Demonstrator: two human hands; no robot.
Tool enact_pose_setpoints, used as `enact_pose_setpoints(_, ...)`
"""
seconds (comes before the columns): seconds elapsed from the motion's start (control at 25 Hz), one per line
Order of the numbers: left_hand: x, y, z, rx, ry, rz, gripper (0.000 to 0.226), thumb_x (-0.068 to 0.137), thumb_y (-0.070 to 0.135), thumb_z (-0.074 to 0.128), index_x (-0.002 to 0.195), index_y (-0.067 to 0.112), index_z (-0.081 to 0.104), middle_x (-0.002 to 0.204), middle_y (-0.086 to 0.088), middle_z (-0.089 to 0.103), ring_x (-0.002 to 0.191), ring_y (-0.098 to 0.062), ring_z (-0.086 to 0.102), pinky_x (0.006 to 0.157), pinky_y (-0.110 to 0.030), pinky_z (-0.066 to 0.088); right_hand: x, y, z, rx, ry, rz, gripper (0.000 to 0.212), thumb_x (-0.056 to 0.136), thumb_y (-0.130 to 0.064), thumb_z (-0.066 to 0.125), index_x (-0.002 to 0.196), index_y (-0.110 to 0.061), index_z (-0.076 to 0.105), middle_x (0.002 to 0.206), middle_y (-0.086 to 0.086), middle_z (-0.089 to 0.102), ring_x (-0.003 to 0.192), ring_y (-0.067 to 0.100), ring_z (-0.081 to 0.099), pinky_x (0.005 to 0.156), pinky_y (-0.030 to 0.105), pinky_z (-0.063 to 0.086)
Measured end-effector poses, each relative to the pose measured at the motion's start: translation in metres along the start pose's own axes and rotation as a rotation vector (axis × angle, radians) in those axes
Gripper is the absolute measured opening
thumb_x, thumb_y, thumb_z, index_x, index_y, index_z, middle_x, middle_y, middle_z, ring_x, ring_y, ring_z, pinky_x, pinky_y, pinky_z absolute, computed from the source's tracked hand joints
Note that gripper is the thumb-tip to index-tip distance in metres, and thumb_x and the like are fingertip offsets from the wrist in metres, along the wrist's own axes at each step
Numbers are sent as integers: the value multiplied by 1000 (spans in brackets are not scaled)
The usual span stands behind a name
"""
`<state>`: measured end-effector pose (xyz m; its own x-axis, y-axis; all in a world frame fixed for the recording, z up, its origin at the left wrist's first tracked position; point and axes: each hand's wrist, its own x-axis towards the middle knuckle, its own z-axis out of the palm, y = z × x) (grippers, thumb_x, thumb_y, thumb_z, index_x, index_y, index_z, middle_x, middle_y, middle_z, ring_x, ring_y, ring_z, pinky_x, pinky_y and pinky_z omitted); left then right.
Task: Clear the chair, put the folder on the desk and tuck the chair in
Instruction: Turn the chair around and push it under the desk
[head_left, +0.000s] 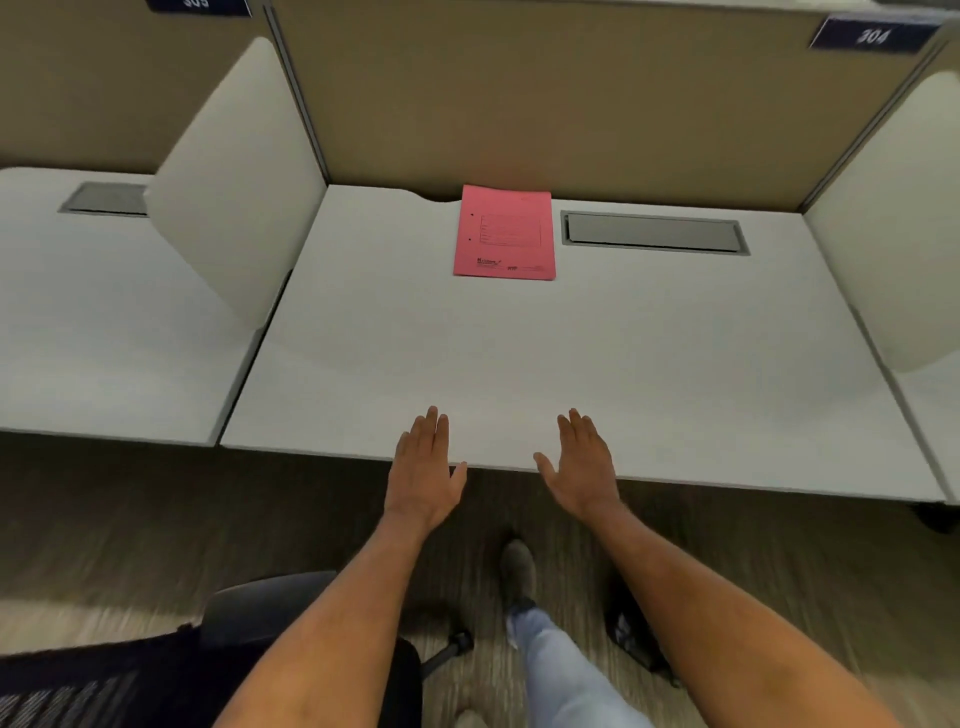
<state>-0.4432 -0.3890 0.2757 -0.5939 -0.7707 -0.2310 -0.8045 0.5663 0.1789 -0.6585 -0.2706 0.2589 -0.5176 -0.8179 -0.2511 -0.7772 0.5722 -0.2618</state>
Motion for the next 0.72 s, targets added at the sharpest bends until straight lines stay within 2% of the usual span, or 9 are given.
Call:
enact_pose_setpoints(0.16,-82,-4,-7,16,54,2,80,102,53,33,161,10,0,169,-10,-7,157,-26,-3,128,-42,3,-79,-11,-2,-18,6,-40,80,101,-60,40,162,-13,15,171,9,9,159,29,6,128,46,14)
enact_pose_setpoints(0.28,-136,-5,-6,-11,109,-6,80,101,52,37,161,11,4,170,-10,-1,157,-25,0,127,-42,5,-133,-17,-2,-16,19,-66,81,101,-59,41,162,-13,15,171,10,9,159,29,6,129,46,13)
enact_pose_setpoints(0.52,-215,5,16,-40,92,-44,80,100,52,39,161,13,4,170,-8,0,157,-26,2,128,-45,8,-212,-17,13,-22,7,-77,78,101,-56,44,162,-15,18,171,8,12,159,27,7,129,45,13)
enact_pose_setpoints(0.72,-270,22,38,-54,61,-82,80,100,53,37,161,15,1,170,-6,-5,157,-23,-3,128,-44,5,-253,-6,27,-27,-10,-98,78,100,-58,45,161,-17,19,171,7,13,158,27,8,127,44,13)
